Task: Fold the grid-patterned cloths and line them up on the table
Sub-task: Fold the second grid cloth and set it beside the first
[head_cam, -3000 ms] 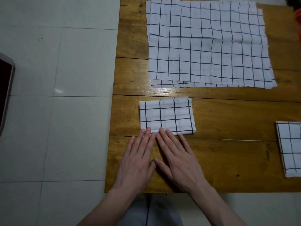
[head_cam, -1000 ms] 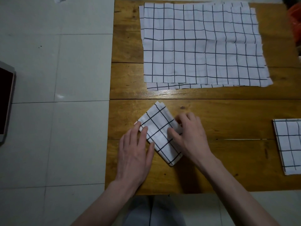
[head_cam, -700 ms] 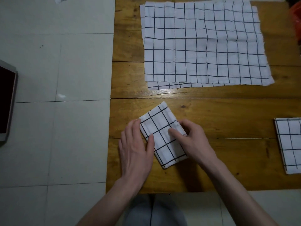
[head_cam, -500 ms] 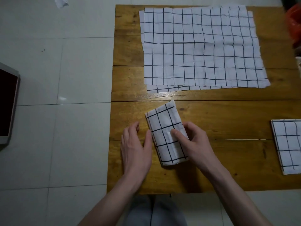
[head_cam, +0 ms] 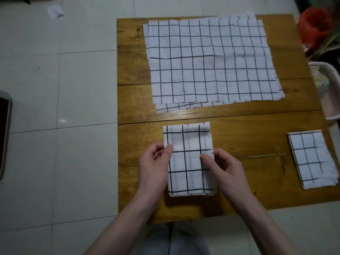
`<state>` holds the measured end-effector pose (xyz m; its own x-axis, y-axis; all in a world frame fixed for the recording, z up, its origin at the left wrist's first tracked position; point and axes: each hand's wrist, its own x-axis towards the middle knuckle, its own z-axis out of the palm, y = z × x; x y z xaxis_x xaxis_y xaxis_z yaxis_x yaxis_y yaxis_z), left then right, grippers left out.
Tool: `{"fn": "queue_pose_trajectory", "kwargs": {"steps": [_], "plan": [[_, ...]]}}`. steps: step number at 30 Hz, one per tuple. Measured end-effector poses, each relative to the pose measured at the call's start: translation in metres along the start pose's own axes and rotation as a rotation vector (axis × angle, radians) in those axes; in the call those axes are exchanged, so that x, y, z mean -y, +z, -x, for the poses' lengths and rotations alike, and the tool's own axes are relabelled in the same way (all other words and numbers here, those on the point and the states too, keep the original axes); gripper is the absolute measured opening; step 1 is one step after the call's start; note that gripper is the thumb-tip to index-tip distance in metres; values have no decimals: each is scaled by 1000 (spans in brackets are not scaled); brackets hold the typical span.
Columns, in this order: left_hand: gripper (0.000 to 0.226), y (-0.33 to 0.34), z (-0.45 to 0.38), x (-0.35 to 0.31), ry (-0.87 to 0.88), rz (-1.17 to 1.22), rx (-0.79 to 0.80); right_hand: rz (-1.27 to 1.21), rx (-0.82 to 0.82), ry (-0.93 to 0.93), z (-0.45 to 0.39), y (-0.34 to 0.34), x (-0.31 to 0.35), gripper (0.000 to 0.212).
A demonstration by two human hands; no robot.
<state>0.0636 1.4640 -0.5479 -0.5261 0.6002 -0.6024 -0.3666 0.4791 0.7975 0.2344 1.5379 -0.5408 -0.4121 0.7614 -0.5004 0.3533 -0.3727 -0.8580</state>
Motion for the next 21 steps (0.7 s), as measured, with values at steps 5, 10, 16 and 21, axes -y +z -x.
{"fn": "queue_pose_trajectory", "kwargs": {"steps": [5, 10, 16, 21], "plan": [[13, 4, 7, -25, 21, -29, 79, 114, -76, 0, 5, -10, 9, 18], [27, 17, 20, -45, 43, -105, 155, 190, -147, -11, 12, -26, 18, 8], [31, 56, 36, -43, 46, -140, 81, 242, -133, -47, 26, -76, 28, 9], [26, 109, 51, -29, 34, -128, 46, 264, -117, -57, 26, -135, 11, 8]]}}
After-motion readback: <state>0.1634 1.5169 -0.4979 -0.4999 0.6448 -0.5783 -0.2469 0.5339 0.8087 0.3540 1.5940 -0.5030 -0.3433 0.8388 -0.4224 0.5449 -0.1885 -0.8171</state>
